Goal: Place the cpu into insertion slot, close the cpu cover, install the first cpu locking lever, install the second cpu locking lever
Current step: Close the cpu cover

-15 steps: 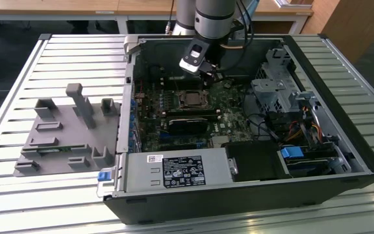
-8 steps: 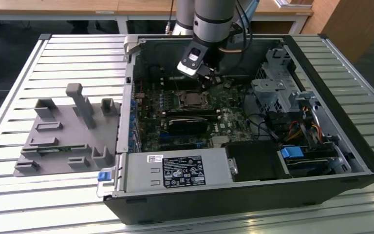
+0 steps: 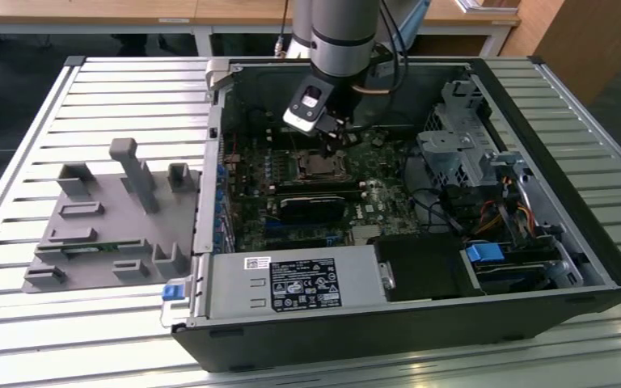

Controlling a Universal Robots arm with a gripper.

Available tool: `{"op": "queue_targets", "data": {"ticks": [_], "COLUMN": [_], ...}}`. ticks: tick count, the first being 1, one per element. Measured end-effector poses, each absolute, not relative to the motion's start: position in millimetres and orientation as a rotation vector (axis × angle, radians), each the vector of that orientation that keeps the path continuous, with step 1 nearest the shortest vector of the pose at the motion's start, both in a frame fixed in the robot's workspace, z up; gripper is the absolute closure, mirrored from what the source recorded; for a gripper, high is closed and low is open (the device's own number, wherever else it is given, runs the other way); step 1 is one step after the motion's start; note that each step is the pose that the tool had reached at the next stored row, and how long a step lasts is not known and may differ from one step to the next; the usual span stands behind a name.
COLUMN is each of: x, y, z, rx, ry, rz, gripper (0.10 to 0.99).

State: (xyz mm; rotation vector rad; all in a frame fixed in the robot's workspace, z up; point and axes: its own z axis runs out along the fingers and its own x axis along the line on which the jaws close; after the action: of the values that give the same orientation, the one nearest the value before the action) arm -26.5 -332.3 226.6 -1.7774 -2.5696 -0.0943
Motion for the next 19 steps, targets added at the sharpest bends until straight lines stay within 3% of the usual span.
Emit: {"op": "queue_targets", "data": {"ticks": [19], "x": [-51], "y": [-332], "z": [208], "rx": [-1.776], "ry": [-2.568], "rz": [-0.097], "gripper": [0.980]}}
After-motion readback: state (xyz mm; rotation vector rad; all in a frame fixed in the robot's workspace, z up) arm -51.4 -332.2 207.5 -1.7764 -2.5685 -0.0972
